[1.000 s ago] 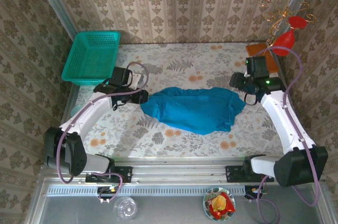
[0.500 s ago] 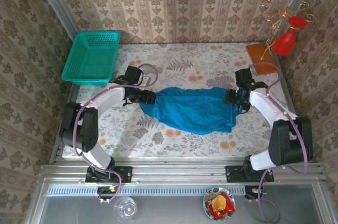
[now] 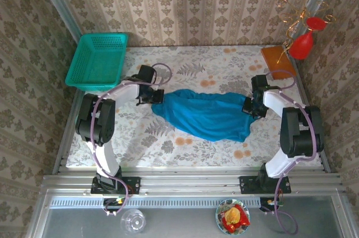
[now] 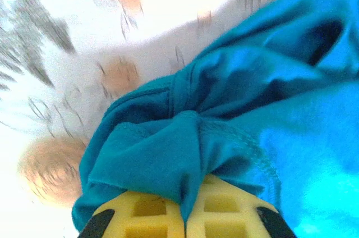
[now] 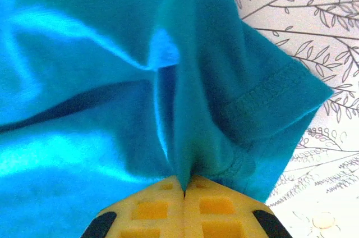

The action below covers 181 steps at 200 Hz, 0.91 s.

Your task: Fold the inside-out t-shirt

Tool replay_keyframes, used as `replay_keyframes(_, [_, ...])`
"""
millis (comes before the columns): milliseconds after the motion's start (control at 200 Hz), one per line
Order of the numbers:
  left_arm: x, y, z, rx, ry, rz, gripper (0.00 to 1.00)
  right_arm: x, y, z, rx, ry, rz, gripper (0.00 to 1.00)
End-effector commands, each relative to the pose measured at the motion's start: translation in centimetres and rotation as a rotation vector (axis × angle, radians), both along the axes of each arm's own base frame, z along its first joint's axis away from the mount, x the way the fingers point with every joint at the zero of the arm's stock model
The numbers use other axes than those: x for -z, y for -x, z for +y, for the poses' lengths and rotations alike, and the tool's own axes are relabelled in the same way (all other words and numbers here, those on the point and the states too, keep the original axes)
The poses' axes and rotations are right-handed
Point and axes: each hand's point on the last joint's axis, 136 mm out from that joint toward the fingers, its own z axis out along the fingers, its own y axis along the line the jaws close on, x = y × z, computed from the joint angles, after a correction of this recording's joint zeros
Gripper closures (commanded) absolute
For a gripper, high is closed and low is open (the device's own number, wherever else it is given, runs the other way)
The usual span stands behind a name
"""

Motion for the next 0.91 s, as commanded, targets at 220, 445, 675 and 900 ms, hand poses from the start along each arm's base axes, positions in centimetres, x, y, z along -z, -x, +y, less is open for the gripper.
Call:
replay_keyframes(220, [-14.9, -14.4, -0.6, -0.019, 0.189, -0.380, 1.00, -13.2, 3.3, 7.3, -0.123, -0.215, -0.219, 1.00])
replay_keyframes(445, [-18.2, -20.5, -2.4, 0.050, 0.179, -0.454, 0.97, -20.7, 3.6, 18.5, -0.315, -0.505, -0.390, 1.00])
replay_keyframes(675, [-22.1, -16.6, -3.4, 0.136, 0.207, -0.478, 0.58, -21.1, -0.5, 23.1, -0.348, -0.576, -0.434, 1.00])
replay_keyframes(900, [-23.4, -6.1, -5.6, 0.218, 0.268, -0.586, 0.42, -21.7, -3.9, 24.9, -0.328, -0.625, -0.481, 1.00])
